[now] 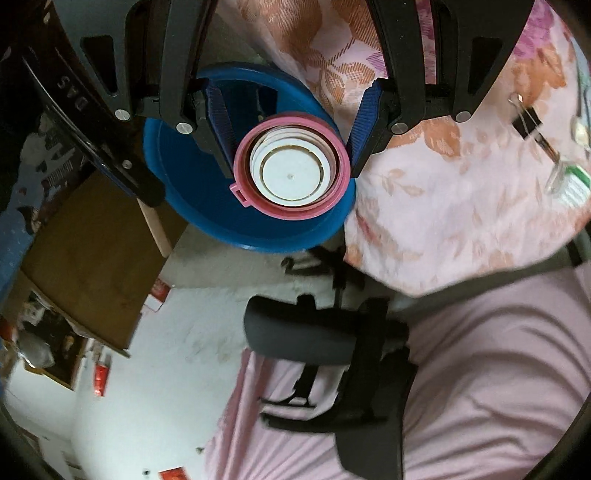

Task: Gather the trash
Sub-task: 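Carry lid and phone case over blue basin and open both tools, then move both tools back over the bed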

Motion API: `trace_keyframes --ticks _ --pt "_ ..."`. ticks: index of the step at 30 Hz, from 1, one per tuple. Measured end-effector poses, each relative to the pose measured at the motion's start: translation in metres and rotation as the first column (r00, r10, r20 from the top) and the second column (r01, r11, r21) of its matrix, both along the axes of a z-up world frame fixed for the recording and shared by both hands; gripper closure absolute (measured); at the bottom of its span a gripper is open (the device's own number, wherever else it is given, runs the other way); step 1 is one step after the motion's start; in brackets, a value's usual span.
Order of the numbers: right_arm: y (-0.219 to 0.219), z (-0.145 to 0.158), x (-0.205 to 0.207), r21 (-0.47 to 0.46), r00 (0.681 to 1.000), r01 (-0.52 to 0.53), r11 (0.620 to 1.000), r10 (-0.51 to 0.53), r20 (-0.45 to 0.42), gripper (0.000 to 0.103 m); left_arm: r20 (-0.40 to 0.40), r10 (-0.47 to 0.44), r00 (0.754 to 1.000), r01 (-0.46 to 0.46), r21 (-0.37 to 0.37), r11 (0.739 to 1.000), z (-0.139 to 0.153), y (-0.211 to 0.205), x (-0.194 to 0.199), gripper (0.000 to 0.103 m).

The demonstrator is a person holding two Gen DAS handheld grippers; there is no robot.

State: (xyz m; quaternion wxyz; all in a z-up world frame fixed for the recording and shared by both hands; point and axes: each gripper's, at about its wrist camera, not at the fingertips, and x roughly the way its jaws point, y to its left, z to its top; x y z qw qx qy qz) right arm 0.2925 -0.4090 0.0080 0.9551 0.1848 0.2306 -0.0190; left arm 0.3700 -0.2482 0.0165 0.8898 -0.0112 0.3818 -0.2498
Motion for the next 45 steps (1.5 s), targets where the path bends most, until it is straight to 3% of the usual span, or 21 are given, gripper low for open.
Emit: trace_keyframes --ticks 10,16,19,22,25,26,27,30,32,39,45 --pt "-0.004 -0.004 -0.002 0.012 1.0 -0.011 1.0 0.011 -0.023 0.054 -0.05 0.042 0.998 -0.044 -0.041 0.998 -0.002 0.015 0.005 0.045" --pt "0.004 0.01 -0.005 -0.016 0.999 -0.021 1.0 0.022 0.024 0.052 0.028 0.088 0.996 -0.086 -0.093 0.992 0.017 0.039 -0.014 0.045" --pt "0.013 0.02 -0.01 -0.043 0.997 -0.026 0.999 0.029 0.068 0.047 0.076 0.128 0.989 -0.117 -0.129 0.985 0.03 0.055 -0.026 0.037" --pt "0.023 0.032 -0.017 -0.056 0.991 -0.033 0.998 0.04 0.129 0.034 0.153 0.174 0.973 -0.149 -0.16 0.976 0.045 0.078 -0.042 0.025" --pt "0.035 0.045 -0.021 -0.066 0.984 -0.039 0.997 0.049 0.171 0.027 0.233 0.227 0.946 -0.186 -0.186 0.965 0.056 0.1 -0.059 0.017" --pt "0.04 0.049 -0.022 -0.069 0.982 -0.042 0.997 0.054 0.181 0.024 0.257 0.251 0.933 -0.208 -0.186 0.96 0.06 0.108 -0.064 0.004" --pt "0.047 0.054 -0.023 -0.077 0.978 -0.052 0.996 0.066 0.199 0.023 0.29 0.293 0.911 -0.245 -0.191 0.951 0.063 0.118 -0.072 0.001" --pt "0.069 0.066 -0.03 -0.115 0.964 -0.071 0.991 0.098 0.247 0.014 0.347 0.345 0.872 -0.286 -0.21 0.935 0.072 0.141 -0.089 0.001" --pt "0.083 0.073 -0.035 -0.14 0.952 -0.085 0.987 0.122 0.282 0.0 0.373 0.377 0.848 -0.317 -0.215 0.924 0.077 0.159 -0.1 0.001" --pt "0.133 0.087 -0.056 -0.235 0.89 -0.121 0.964 0.21 0.404 0.0 0.445 0.471 0.762 -0.405 -0.239 0.882 0.087 0.216 -0.134 0.001" --pt "0.175 0.09 -0.066 -0.309 0.844 -0.146 0.94 0.281 0.456 0.0 0.486 0.533 0.693 -0.473 -0.251 0.844 0.082 0.262 -0.161 0.001"
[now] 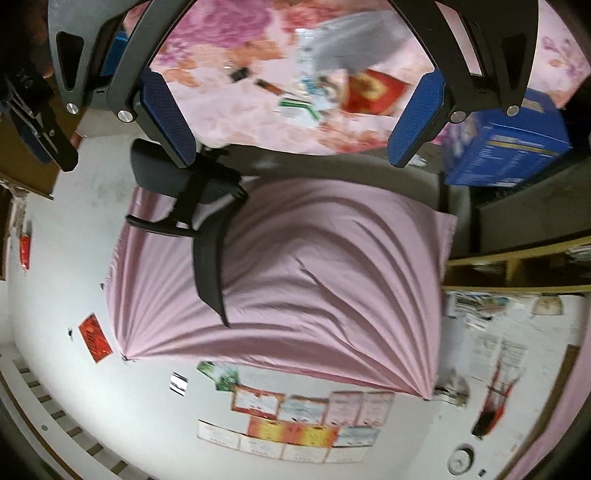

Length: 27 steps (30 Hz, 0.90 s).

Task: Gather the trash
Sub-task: 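Move both tools back over the bed, then move left tool to grey cloth while right tool reaches black binder clip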

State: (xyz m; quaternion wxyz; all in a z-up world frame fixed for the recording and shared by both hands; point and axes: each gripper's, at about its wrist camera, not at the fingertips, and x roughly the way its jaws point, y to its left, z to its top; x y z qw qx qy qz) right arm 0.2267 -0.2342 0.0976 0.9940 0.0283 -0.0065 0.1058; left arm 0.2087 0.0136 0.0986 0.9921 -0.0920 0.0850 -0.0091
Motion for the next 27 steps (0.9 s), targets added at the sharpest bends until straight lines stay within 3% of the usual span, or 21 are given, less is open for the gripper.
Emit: trace_keyframes --ticks 6,11,17,27 --pt "0.034 -0.004 -0.004 -0.05 0.998 -0.043 0.998 0.045 0.039 0.0 0.016 0.069 0.998 -0.069 0.005 0.998 -0.015 0.034 -0.015 0.001" --pt "0.058 -0.014 0.0 -0.114 0.997 -0.073 0.991 0.075 0.019 0.0 -0.017 0.099 0.995 -0.099 -0.013 0.995 -0.035 0.056 -0.023 0.001" --pt "0.075 -0.029 0.008 -0.183 0.994 -0.11 0.977 0.105 -0.037 0.0 -0.142 0.042 0.989 -0.055 -0.091 0.994 -0.059 0.079 -0.023 0.001" --pt "0.091 -0.051 0.031 -0.254 0.975 -0.148 0.956 0.098 -0.201 0.0 -0.345 -0.012 0.939 -0.008 -0.057 0.998 -0.087 0.07 0.002 0.001"
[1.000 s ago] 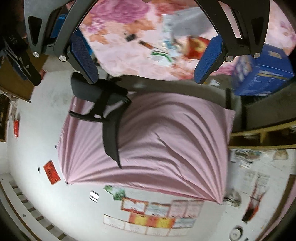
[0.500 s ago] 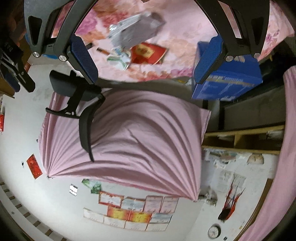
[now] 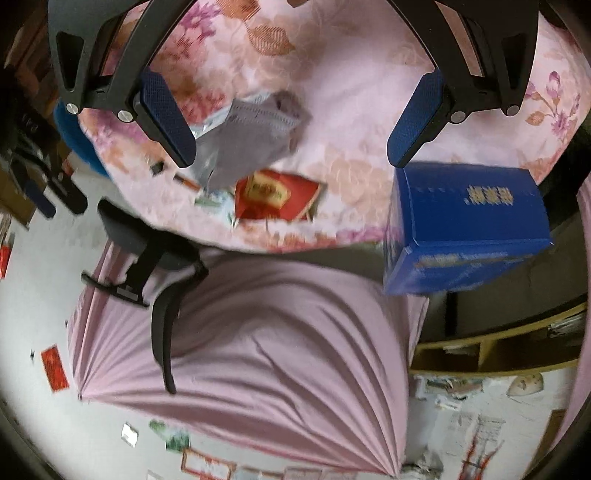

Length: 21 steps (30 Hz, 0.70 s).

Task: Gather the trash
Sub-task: 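Move left tool to grey cloth while right tool reaches black binder clip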

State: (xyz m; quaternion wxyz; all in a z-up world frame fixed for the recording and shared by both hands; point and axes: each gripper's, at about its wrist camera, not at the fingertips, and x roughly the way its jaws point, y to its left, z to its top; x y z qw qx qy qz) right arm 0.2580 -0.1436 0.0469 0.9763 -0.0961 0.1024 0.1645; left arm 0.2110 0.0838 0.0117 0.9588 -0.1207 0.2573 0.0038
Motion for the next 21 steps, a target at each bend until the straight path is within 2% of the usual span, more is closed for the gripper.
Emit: trace_keyframes --ticks 5,11,15,19,21 --pt "0.004 -0.014 0.024 -0.029 0.988 -0.025 0.999 0.02 -0.154 0.0 -0.064 -0.06 0.996 0.059 -0.017 0.998 -0.013 -0.003 0.013 0.001" --pt "0.005 -0.031 0.052 -0.051 0.947 0.0 0.999 -0.016 -0.321 0.0 -0.098 -0.102 0.99 0.096 -0.059 0.994 -0.017 -0.004 0.021 0.003" --pt "0.004 -0.043 0.071 -0.069 0.903 0.028 0.997 -0.055 -0.426 0.005 -0.128 -0.14 0.982 0.131 -0.073 0.989 -0.02 -0.007 0.03 0.015" --pt "0.003 -0.056 0.089 -0.086 0.851 0.052 0.995 -0.089 -0.518 0.02 -0.17 -0.169 0.971 0.153 -0.104 0.983 -0.025 -0.01 0.042 0.025" --pt "0.006 -0.06 0.096 -0.097 0.832 0.046 0.994 -0.092 -0.547 0.022 -0.193 -0.185 0.964 0.163 -0.125 0.979 -0.027 -0.011 0.049 0.037"
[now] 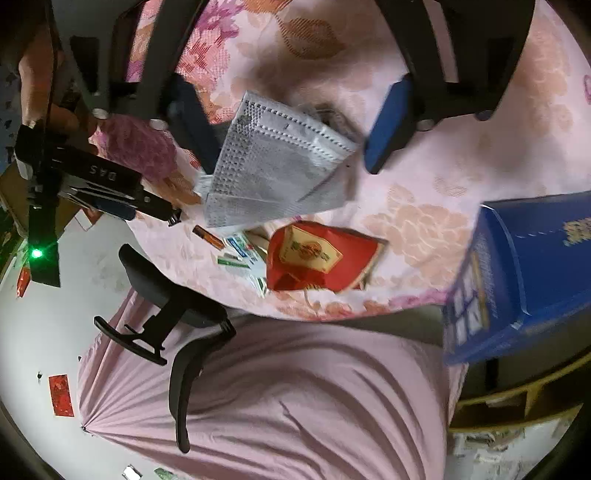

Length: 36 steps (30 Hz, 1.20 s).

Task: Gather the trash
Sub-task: 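Move left tool to grey cloth while right tool reaches black binder clip, then grasp and lift grey cloth with left tool while right tool lifts binder clip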

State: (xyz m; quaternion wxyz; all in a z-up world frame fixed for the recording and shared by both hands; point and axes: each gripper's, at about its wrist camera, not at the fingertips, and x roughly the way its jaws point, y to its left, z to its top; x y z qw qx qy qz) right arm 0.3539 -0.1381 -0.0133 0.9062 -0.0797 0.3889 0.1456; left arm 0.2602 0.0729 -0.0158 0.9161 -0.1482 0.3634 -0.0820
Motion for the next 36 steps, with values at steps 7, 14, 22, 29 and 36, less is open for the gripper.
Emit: trace_keyframes --ticks 7,14,22,29,36 --pt "0.007 -0.008 0.015 -0.028 0.998 -0.01 1.0 0.008 -0.058 0.048 -0.023 0.002 1.0 -0.003 -0.019 1.0 -0.002 0.001 0.004 0.05" --pt "0.001 -0.01 0.016 0.026 0.995 -0.036 0.999 0.038 -0.087 0.079 -0.024 0.025 0.999 -0.026 -0.039 0.999 -0.002 0.004 0.002 0.067" --pt "0.0 -0.008 0.004 0.067 0.994 -0.072 0.995 0.077 -0.079 0.079 0.038 0.058 0.998 -0.055 -0.082 0.995 0.007 0.011 -0.006 0.085" --pt "0.001 0.009 -0.026 0.084 0.993 -0.103 0.991 0.098 0.06 0.079 0.146 0.055 0.988 -0.049 -0.045 0.998 0.02 -0.002 -0.02 0.087" --pt "-0.003 0.03 -0.057 0.118 0.967 -0.14 0.983 0.11 0.229 0.079 0.255 0.076 0.964 -0.071 -0.026 0.997 0.03 -0.014 -0.037 0.087"
